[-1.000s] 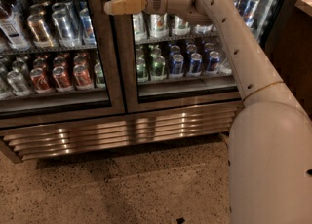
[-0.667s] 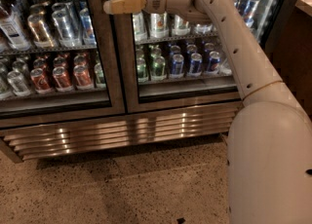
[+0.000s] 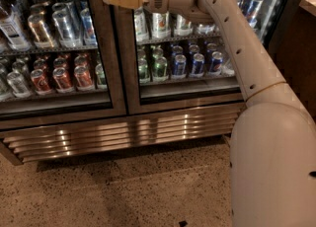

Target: Open right fridge door

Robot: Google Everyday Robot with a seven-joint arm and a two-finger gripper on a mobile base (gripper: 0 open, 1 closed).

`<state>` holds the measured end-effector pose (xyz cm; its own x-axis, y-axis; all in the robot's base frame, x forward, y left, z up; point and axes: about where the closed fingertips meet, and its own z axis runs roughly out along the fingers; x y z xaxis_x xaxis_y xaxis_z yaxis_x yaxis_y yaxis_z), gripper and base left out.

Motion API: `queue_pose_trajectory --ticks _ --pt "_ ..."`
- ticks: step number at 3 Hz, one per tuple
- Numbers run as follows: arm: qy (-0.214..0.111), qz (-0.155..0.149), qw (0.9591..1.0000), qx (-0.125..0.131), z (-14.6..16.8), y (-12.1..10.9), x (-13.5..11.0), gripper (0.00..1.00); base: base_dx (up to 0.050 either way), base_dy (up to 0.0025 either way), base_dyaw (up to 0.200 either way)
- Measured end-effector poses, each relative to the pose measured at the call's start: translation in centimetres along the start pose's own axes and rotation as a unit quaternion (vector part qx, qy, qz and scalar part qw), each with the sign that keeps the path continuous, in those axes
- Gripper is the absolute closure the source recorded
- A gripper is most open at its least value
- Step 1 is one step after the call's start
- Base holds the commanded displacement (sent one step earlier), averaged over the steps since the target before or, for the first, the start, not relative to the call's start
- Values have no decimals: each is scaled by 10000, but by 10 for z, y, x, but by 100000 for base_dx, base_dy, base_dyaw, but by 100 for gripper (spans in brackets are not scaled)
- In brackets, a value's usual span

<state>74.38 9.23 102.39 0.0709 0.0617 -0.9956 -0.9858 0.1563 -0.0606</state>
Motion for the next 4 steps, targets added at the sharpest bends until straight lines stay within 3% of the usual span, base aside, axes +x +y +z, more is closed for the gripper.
queue_pose_trajectory --ticks 2,3,4 --pt "0 0 10000 0 0 0 0 88 0 0 0" --pt "0 0 10000 -1 0 -1 0 100 0 0 0" --pt "0 0 10000 -1 0 -9 0 100 0 0 0"
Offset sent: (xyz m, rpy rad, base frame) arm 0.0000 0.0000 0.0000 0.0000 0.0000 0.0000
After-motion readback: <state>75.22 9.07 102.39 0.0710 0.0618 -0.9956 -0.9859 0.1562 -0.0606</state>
